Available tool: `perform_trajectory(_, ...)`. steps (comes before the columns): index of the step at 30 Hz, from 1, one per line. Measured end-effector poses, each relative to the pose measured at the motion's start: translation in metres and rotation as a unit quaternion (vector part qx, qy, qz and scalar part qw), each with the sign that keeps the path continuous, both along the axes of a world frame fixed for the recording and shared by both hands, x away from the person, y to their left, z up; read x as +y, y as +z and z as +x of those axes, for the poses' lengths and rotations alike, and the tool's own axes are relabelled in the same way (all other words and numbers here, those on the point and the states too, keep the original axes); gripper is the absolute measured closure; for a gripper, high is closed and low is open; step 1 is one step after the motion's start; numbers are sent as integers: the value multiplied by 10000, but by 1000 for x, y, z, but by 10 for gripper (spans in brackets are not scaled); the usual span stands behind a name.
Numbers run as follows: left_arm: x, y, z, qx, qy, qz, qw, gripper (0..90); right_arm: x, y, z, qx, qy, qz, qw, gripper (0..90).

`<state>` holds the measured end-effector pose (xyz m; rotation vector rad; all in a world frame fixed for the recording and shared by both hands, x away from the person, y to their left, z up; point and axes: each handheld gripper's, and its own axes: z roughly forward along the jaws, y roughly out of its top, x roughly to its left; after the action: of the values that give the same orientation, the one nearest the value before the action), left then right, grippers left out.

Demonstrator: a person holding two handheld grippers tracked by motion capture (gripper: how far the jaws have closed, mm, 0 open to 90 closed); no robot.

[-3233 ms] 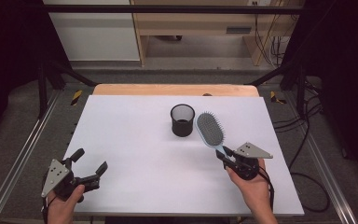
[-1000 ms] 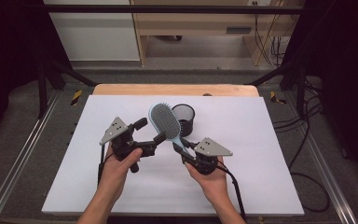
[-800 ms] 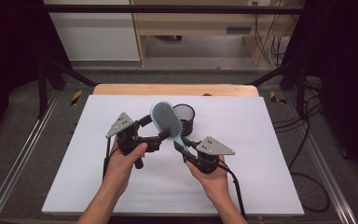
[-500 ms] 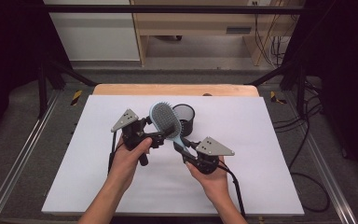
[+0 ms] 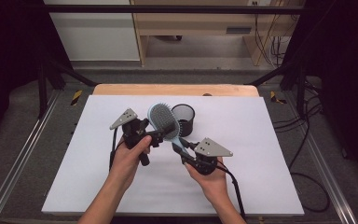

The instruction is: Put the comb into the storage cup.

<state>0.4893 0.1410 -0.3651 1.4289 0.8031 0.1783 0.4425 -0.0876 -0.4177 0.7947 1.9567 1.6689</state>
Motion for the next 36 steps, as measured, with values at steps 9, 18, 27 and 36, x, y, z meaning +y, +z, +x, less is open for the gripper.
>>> perform_trajectory(9,1,1,-1,74,13,-139,9999,256,2,-3,0,6,15,-59,10000,694)
perform_trajectory(18,-1,1,-3,71,70,-176,9998,352,3,-5,1,87,-11,-123,9999,695)
perform_trajectory(27,-2,-1,-3,84,92,-205,9997,416,2,-7,1,126,-9,-149,9998,695)
perform_trajectory(36,-1,-6,-3,192,93,-291,9993,434,3,-9,2,190,-1,-200,9996,695)
